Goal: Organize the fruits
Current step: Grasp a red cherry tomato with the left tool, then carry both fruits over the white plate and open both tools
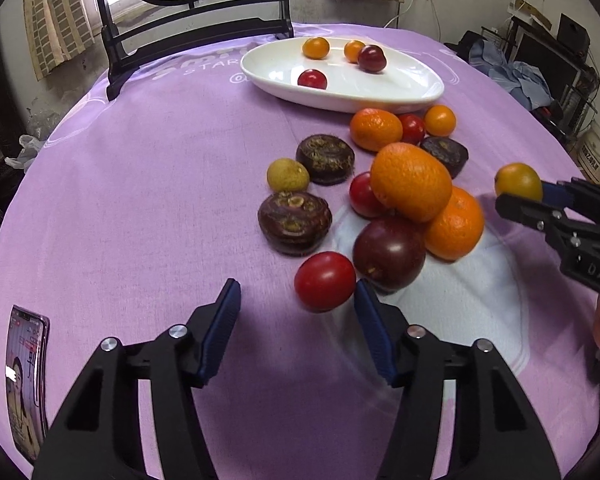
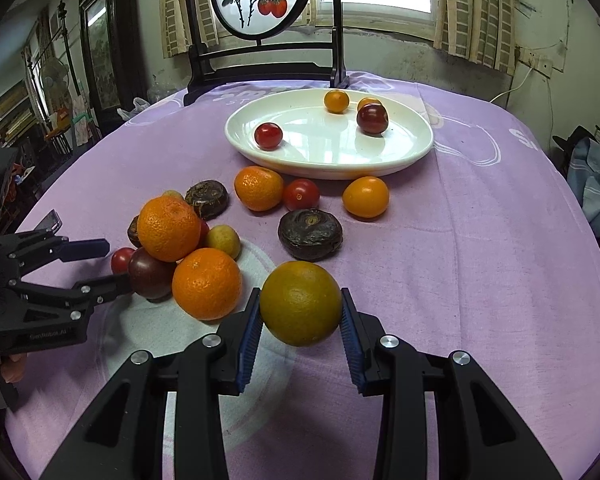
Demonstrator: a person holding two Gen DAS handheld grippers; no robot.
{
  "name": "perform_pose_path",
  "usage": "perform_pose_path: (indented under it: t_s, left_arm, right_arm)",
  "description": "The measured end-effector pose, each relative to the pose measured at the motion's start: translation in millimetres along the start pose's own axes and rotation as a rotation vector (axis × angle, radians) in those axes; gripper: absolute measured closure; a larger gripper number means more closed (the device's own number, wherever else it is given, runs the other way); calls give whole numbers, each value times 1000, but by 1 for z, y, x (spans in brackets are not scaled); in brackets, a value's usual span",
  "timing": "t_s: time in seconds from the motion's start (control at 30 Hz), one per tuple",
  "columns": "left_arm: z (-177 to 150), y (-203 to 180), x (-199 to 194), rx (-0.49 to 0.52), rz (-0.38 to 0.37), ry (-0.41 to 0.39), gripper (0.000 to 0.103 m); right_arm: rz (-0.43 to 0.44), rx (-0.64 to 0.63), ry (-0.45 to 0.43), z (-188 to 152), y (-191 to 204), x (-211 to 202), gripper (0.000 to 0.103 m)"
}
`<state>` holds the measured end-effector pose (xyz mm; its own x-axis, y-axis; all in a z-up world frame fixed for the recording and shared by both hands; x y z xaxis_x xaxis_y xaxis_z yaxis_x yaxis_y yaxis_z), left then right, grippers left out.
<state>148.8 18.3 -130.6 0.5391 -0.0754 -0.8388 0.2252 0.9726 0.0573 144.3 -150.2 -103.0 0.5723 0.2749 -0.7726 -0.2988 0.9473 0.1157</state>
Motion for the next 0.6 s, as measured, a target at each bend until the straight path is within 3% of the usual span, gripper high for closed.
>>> perform_pose_path:
  t_s: [0.27, 0.33, 0.4, 0.6]
  left_arm:
    - [1, -5, 7, 25, -1, 10, 49]
    - [6, -7, 9, 29, 9, 7, 59]
    - [7, -13, 9, 28, -27, 8, 72]
    - [6, -12, -2, 15, -19, -13, 73]
  right_arm:
    - [3, -17, 4, -2, 4, 1, 65]
    - [2, -16, 8, -2, 3, 2, 65]
    - [4, -16, 9, -2, 3, 2, 65]
    - [30, -15, -16, 1, 7, -5, 65]
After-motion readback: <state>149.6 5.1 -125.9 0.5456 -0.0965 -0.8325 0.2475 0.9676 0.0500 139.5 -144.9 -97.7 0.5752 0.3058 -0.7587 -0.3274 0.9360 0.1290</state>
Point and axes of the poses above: each gripper's, at about its wrist camera, not at the fingertips, and x roughly the way its jaws point, y to its left, z to its top, the point moved 10 cm from there along x, roughly the way its jaws point, and after that the axes turned 5 degrees about x, right-handed, at the moved point
